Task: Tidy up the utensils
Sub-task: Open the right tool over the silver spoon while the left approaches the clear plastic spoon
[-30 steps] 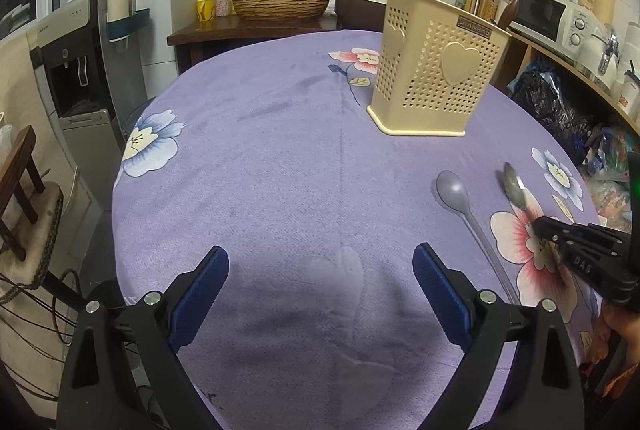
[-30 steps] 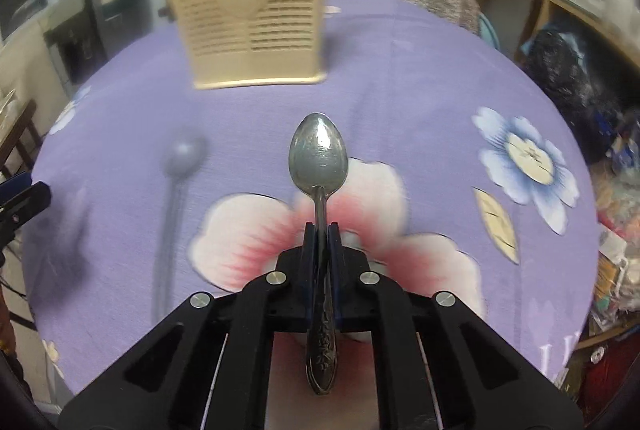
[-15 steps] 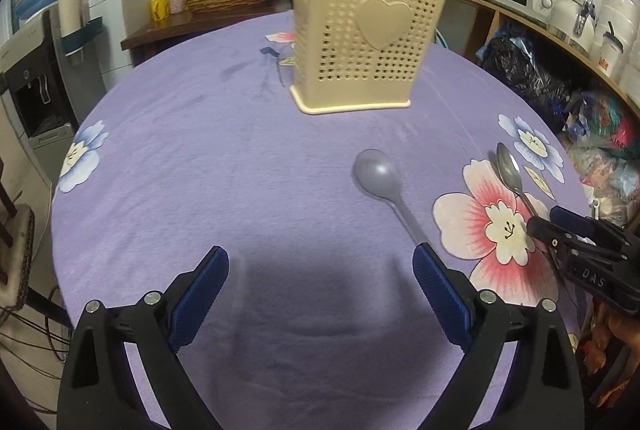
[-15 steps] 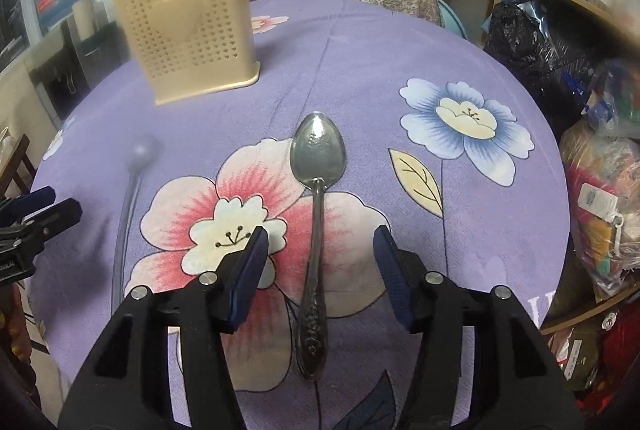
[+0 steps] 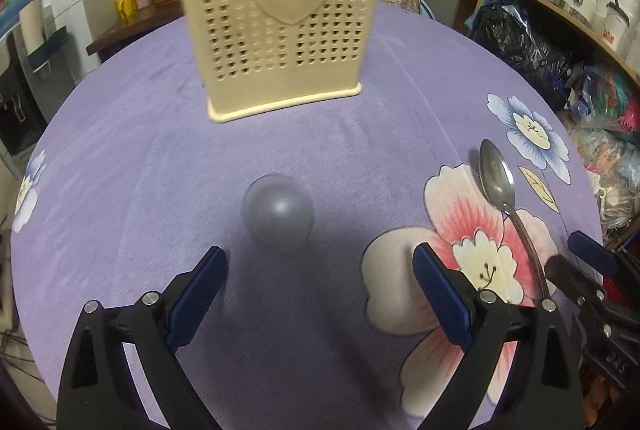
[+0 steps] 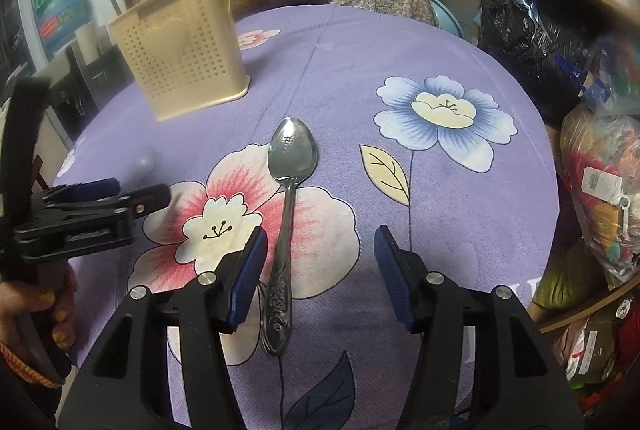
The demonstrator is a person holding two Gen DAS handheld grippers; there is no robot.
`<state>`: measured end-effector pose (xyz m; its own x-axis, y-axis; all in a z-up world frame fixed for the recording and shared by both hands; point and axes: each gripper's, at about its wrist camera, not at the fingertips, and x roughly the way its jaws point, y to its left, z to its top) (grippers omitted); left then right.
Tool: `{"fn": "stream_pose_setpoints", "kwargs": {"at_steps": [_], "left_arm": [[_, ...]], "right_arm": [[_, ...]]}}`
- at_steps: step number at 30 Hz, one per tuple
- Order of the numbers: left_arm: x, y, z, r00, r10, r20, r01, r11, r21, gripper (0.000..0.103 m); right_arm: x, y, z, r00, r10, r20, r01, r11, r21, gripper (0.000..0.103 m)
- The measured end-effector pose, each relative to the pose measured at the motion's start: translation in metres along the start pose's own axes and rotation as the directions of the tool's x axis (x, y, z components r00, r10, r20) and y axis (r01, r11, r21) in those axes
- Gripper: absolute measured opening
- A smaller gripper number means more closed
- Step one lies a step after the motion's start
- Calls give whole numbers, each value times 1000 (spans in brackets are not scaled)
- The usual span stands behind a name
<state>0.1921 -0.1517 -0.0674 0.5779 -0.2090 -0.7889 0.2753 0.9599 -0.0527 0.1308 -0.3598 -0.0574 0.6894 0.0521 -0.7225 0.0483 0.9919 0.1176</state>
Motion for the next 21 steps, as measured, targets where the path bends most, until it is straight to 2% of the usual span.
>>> {"fn": "stream_pose_setpoints", "kwargs": {"at_steps": [2,7,10,13,17,21], "left_arm": [[5,-8,5,1000,-7,-6,7,1000,18,92],[9,-27,11,999,-31,-15,32,996,83,87],[3,-16,8,998,-55,-7,55,998,32,85],[-5,-1,5,999,-45,11,45,999,-18,79],[-5,-2,5,999,-39,-1,39,999,-14,70],[1,-10,8,1000,10,2,-10,1000,7,63]], "right_arm": [[0,-6,0,1000,0,2,0,1000,9,60],[0,-15,1,1000,-6,3,6,1000,19,60],[-1,-20,1,1000,-14,6,14,1000,23,60],[0,-22,3,1000,-13,6,13,1000,27,60],[2,-18,4,1000,-7,3,7,1000,19,60],[2,-12,3,1000,-7,-1,7,1000,6,60]]}}
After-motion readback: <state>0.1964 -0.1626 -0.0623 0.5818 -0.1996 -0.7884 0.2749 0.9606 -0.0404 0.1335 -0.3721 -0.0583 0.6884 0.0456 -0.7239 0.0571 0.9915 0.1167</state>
